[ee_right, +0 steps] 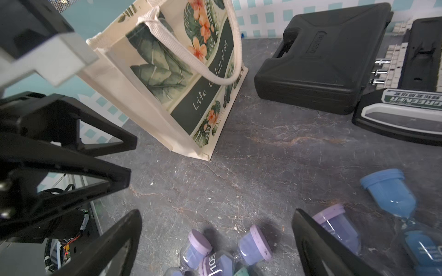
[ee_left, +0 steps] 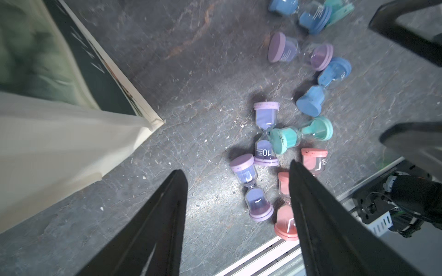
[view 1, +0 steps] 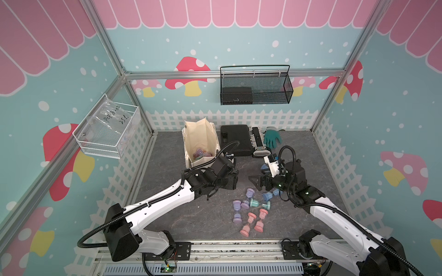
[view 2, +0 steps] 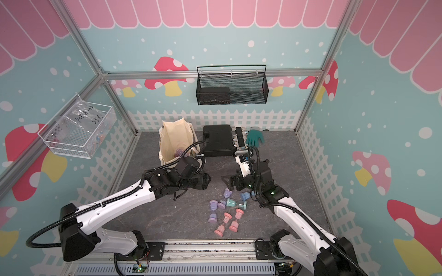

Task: Put the hourglass into the canvas bag
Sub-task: Pick up the hourglass from the center of the board.

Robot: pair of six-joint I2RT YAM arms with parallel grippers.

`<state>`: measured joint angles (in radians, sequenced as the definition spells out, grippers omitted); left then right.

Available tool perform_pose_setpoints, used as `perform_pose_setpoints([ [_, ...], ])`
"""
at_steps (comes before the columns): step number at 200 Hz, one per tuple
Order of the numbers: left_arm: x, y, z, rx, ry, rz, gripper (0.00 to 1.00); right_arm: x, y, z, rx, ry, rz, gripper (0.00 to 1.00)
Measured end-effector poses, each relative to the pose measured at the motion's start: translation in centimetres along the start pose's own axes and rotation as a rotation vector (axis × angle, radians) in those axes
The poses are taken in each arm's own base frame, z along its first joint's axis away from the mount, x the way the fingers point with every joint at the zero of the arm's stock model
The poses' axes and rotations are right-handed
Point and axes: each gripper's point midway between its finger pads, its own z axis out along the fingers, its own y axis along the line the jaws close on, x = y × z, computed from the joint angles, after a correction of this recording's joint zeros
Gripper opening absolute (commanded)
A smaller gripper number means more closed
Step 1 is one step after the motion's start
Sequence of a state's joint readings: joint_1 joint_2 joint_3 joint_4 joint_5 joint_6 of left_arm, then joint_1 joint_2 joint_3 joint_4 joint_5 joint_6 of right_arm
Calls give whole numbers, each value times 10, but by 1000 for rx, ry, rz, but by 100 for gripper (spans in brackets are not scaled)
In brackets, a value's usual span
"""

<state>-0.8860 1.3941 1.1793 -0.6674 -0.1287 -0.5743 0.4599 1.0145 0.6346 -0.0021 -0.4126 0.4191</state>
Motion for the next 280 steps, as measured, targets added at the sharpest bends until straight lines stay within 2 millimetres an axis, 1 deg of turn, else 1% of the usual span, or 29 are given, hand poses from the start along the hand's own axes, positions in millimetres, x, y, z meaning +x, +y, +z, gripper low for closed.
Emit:
perform_pose_setpoints([
  [32, 38, -10, 28, -1, 127, -8, 67, 22, -3, 3, -12, 46, 15, 100],
  [45, 51, -15, 36, 2, 168, -14, 67, 32, -5, 4, -13, 67, 25, 100],
  [69, 74, -21, 50, 7, 246, -23, 67, 46, -7, 5, -16, 93, 40, 100],
  [92, 94, -20, 60, -6, 305, -37, 66, 55, -9, 3, -14, 106, 54, 100],
  [118, 113, -13, 69, -35, 357, -59, 64, 57, -8, 0, -16, 99, 58, 100],
  [153, 125, -6, 76, -67, 389, -92, 62, 60, -7, -2, -15, 95, 69, 100],
  [182, 133, -5, 83, -89, 406, -113, 58, 66, -10, -2, -7, 106, 83, 100],
  [207, 137, -1, 89, -119, 408, -132, 55, 67, -11, -2, 0, 106, 85, 100],
  [262, 147, 13, 107, -201, 413, -161, 53, 67, -13, -2, 7, 105, 86, 100],
  [280, 144, 13, 110, -215, 396, -173, 52, 67, -13, -2, 7, 105, 85, 100],
])
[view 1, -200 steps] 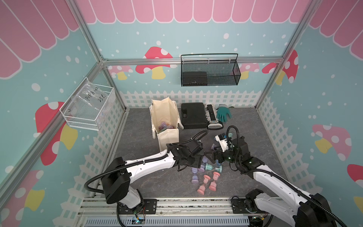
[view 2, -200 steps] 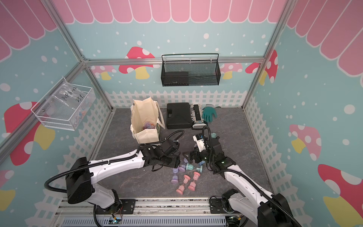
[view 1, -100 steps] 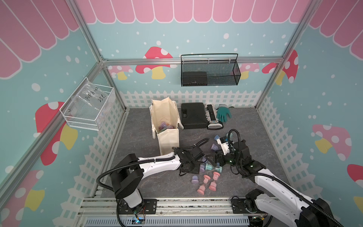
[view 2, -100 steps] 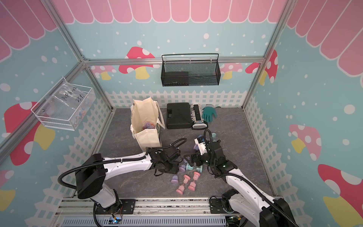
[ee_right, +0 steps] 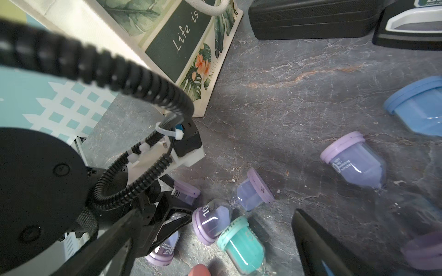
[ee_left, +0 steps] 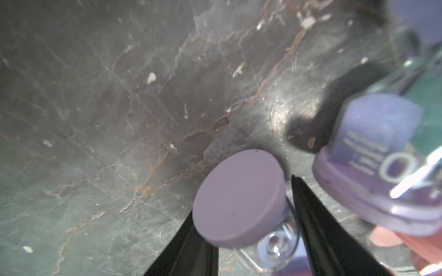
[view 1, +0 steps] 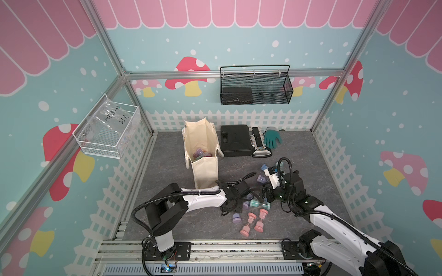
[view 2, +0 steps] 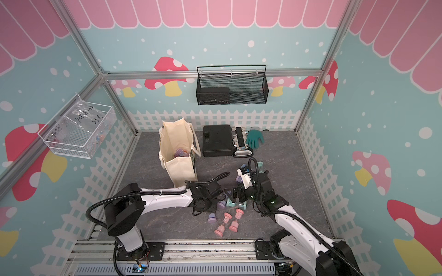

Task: Put the hourglass into the canvas bag
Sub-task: Pick up the hourglass from the center of the board.

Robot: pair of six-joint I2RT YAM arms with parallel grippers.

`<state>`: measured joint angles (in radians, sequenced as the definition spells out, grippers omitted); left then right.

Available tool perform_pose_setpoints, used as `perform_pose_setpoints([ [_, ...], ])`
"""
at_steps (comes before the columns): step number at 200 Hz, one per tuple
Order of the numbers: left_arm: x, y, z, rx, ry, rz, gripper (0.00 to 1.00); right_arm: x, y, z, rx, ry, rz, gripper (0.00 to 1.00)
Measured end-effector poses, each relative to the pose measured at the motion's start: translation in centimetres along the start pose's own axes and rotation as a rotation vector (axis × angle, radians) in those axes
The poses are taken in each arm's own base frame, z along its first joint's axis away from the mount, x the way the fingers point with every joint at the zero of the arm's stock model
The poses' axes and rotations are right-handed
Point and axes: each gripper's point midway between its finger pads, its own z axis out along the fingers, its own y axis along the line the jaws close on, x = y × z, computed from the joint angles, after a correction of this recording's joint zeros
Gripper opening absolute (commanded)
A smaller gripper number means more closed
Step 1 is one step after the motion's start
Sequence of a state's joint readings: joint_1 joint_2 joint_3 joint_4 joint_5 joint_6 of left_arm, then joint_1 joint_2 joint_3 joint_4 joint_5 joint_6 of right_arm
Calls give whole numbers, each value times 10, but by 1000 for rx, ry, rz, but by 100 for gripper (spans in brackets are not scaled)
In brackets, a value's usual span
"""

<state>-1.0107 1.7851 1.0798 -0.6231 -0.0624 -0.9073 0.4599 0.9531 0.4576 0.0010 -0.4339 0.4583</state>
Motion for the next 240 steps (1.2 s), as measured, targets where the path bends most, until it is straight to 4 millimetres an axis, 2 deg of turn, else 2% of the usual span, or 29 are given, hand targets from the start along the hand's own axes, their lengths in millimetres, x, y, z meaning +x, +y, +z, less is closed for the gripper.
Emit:
perform_pose_setpoints([
  [83, -8, 2, 2, -32, -48, -31, 40, 2, -2, 2, 4, 8, 2, 99],
  [151, -15, 10, -1, -63, -99, -30, 36, 2, -2, 3, 2, 8, -5, 100],
  [200, -25, 15, -17, -61, -166, -28, 35, 0, 4, 2, -27, 4, -21, 100],
  [240, -38, 13, -43, -27, -238, -9, 34, -6, 14, 0, -77, -20, -53, 100],
])
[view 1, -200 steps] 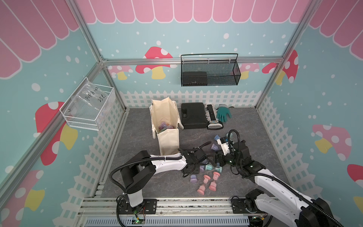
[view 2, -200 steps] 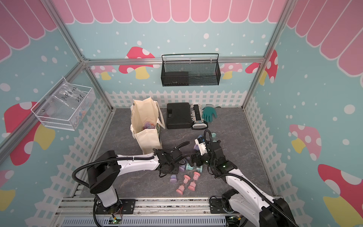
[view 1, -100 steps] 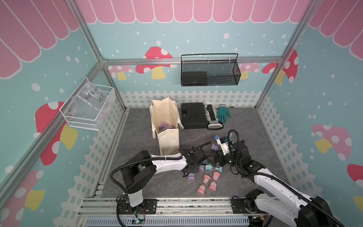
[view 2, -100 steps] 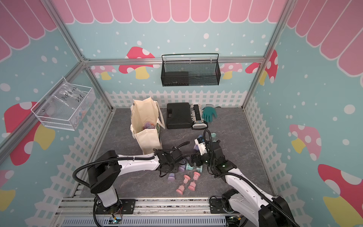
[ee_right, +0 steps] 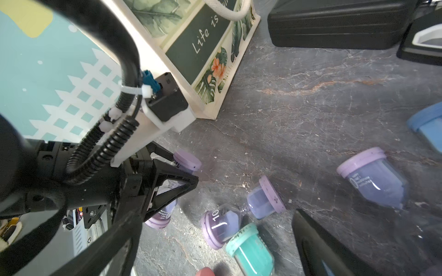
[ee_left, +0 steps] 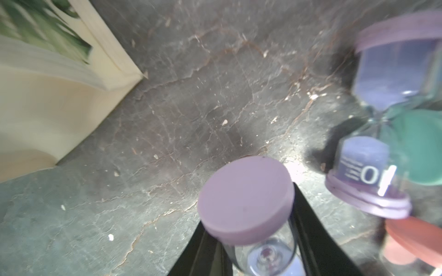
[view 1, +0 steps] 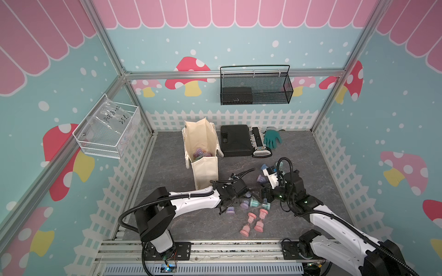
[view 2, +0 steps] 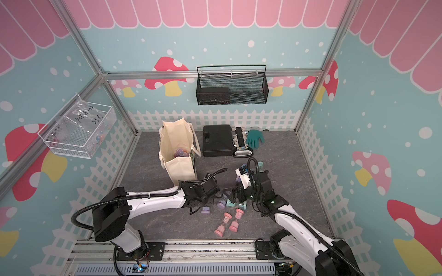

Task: Put the hourglass into the canvas bag
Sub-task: Pick up the hourglass from the center of the board.

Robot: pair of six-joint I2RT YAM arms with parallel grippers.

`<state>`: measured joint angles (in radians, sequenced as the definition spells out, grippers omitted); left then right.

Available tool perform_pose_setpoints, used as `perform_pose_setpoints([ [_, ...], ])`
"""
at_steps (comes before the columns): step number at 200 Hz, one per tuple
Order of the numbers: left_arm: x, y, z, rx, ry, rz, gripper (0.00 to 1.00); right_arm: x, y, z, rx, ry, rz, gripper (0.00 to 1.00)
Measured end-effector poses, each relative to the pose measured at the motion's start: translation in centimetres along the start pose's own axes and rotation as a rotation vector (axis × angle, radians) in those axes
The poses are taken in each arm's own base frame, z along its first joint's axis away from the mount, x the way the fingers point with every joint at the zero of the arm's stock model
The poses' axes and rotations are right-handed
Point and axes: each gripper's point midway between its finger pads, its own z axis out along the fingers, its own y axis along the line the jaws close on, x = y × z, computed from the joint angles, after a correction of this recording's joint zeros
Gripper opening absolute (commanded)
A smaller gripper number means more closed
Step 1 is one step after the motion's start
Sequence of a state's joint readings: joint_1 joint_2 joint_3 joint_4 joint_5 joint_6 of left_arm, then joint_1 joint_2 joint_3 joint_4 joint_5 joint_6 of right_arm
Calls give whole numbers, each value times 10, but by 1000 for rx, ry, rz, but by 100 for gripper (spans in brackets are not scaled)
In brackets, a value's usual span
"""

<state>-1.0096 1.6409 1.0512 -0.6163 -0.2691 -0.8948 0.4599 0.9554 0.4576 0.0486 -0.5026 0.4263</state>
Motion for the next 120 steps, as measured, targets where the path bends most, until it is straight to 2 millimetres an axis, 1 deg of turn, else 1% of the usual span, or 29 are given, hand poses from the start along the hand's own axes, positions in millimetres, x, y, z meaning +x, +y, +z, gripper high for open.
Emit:
perform_pose_setpoints([
  [45, -21, -2, -28, 64, -64, 27, 33, -10, 11, -5, -41, -37, -38, 100],
  [78, -33, -1, -49, 96, -101, 58, 33, -24, 19, -9, -62, -82, -73, 100],
  [120, -62, -3, -86, 155, -185, 76, 32, -45, 29, -13, -91, -139, -110, 100],
])
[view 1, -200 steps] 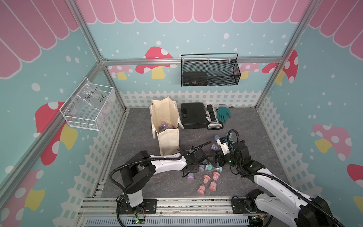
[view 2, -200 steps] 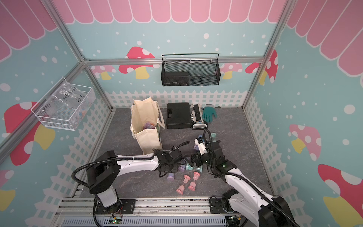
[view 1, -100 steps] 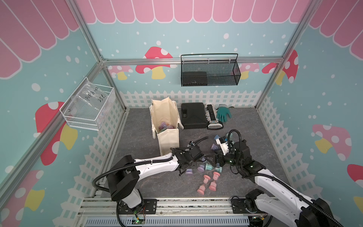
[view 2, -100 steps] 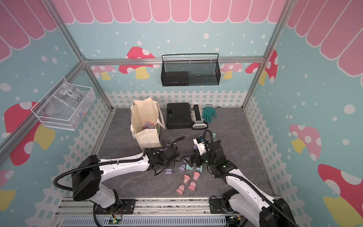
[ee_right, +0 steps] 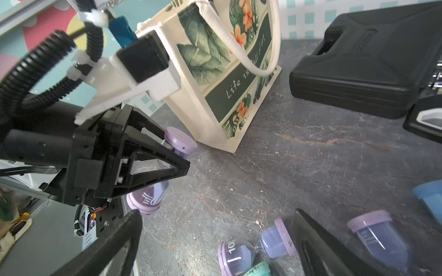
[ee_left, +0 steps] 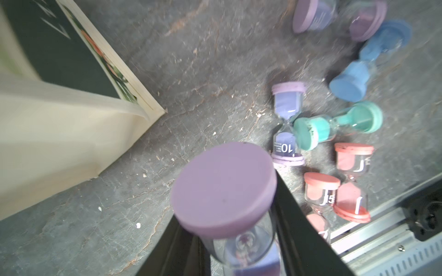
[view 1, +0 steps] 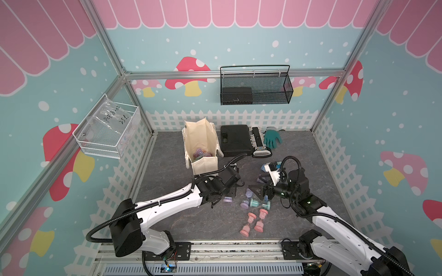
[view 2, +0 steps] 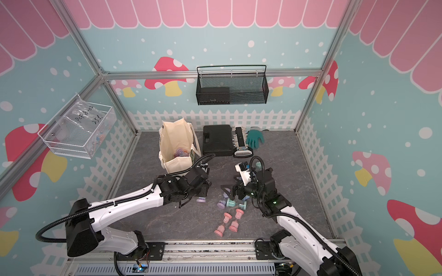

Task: Put the hourglass into the canvas bag
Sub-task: Pick up the hourglass from the center of the board, then place the hourglass in the canvas bag.

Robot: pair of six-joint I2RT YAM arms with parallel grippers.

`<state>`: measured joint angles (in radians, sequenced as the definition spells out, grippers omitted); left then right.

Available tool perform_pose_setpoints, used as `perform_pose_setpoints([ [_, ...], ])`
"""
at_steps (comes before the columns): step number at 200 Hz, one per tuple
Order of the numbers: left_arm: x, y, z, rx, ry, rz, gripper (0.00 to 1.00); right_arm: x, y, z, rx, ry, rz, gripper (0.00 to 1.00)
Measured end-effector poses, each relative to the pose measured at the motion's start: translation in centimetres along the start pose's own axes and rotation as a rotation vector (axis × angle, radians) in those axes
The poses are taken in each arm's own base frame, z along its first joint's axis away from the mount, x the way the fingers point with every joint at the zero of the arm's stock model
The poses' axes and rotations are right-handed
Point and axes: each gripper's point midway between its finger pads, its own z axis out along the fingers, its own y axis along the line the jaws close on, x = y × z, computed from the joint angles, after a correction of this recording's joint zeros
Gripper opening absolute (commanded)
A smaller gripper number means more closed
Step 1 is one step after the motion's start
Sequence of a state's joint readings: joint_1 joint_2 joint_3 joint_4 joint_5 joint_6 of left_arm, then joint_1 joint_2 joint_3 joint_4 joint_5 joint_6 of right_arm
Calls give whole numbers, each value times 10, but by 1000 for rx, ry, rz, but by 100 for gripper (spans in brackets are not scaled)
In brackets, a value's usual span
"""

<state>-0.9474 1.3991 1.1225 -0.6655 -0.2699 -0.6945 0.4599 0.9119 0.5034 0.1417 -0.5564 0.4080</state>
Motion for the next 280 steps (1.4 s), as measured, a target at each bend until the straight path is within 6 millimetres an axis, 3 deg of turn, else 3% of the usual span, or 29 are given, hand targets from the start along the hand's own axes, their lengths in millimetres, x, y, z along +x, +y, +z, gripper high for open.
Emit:
perform_pose_setpoints([
  [61, -50, 2, -44, 37, -122, 16, 30, -44, 15, 2, -56, -97, -63, 100],
  [122, -116, 3, -101, 36, -308, 22, 30, -82, 29, 12, -145, -177, -83, 100],
  [193, -173, 49, -142, -78, -440, -58, 28, -116, 44, 33, -228, -220, -90, 99],
  [229, -194, 70, -139, -134, -455, -105, 28, -128, 52, 45, -257, -227, -100, 99],
  [280, -209, 116, -95, -250, -383, -174, 27, -134, 62, 62, -293, -217, -108, 99],
])
